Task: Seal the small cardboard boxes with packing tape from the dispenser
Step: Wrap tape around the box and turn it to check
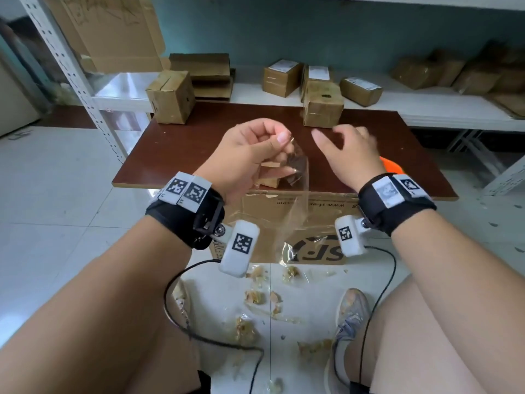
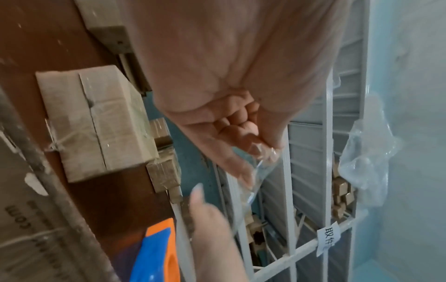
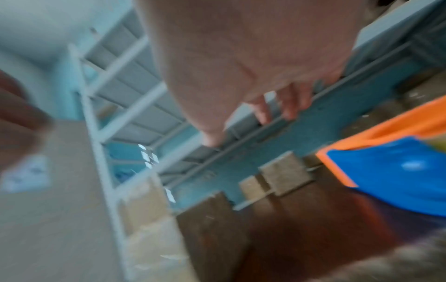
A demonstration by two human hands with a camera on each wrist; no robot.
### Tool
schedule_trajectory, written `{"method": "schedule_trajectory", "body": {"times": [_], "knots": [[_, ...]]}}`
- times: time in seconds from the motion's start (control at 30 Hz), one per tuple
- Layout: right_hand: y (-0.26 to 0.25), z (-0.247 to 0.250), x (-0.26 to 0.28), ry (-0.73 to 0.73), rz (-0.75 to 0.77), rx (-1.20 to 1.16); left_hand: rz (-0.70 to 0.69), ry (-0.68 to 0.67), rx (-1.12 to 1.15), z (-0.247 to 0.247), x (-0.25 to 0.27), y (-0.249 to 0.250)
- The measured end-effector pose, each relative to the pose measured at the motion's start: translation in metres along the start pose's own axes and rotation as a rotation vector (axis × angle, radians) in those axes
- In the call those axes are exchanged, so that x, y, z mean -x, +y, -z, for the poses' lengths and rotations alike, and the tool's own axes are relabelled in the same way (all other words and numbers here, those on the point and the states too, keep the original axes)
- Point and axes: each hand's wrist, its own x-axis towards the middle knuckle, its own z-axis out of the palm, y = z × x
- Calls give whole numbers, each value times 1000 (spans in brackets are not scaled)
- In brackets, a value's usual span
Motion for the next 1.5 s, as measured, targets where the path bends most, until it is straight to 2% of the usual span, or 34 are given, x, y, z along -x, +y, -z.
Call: {"method": "schedule_trajectory", "body": {"times": [0.07, 0.1, 0.17, 0.23, 0.37, 0.57, 0.83, 1.03, 1.23, 1.5], "knots": [[-27, 7, 27, -242, 56, -616, 41, -59, 75, -1, -1, -2], [-33, 9, 38, -388, 49, -789, 58, -87, 100, 0, -1, -5], [-39, 8, 58, -610, 50, -926, 72, -120, 129, 2, 0, -8], [-37, 5, 68, -692, 95, -892, 74, -99, 163, 4, 1, -9], [-26, 2, 71, -642, 161, -672, 51, -44, 198, 16, 3, -3], [-7, 7, 60, -617, 157, -458, 17, 45, 177, 38, 1, 8], [-2, 28, 44, -574, 71, -354, 6, 201, 170, 74, -20, -1], [2, 42, 25, -521, 16, -279, 10, 191, 222, 84, -44, -6], [6, 33, 3, -404, 48, -128, -17, 231, 237, 100, -63, -10], [11, 33, -19, -310, 45, -63, -49, 400, 552, 132, -82, -12]]}}
